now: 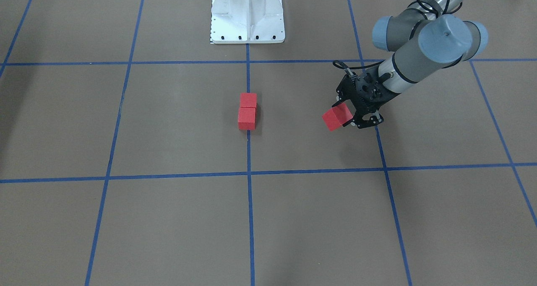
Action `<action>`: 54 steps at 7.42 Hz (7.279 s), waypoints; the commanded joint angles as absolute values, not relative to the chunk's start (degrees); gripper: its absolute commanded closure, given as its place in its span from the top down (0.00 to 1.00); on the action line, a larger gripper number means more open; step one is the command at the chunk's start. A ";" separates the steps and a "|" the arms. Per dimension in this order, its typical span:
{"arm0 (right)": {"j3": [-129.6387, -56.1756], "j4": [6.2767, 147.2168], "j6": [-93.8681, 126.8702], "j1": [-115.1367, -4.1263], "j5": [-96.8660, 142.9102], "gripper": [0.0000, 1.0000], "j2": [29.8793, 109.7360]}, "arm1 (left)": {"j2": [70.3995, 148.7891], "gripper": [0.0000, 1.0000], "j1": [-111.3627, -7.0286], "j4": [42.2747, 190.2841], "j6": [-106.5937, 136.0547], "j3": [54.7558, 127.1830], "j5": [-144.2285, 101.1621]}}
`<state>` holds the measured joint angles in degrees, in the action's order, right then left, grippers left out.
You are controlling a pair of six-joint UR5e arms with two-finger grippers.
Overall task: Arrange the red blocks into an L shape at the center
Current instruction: 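Carry the cube with the left gripper toward the two-cube column, then lower the cube beside the farther column cube with the left gripper, then hold the cube pressed against the column with the left gripper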
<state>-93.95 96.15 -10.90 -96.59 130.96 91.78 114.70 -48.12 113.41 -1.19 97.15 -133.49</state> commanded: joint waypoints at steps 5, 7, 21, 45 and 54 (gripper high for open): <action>-93.96 96.15 -10.81 -96.59 131.04 1.00 91.85 | 134.61 0.00 -36.58 91.93 -18.46 89.43 -117.70; -93.96 96.15 -10.81 -96.59 131.04 1.00 91.76 | 137.81 0.00 -35.60 91.85 -23.35 83.96 -115.58; -93.96 96.15 -10.72 -96.59 131.04 1.00 91.84 | 137.37 0.06 -30.24 91.84 -20.57 83.23 -115.84; -93.96 96.15 -10.81 -96.59 131.04 1.00 91.85 | 137.46 0.26 -30.32 92.46 -18.90 82.18 -115.84; -93.96 96.15 -10.81 -96.59 131.04 1.00 91.85 | 137.46 0.33 -30.59 94.66 -18.90 81.83 -114.17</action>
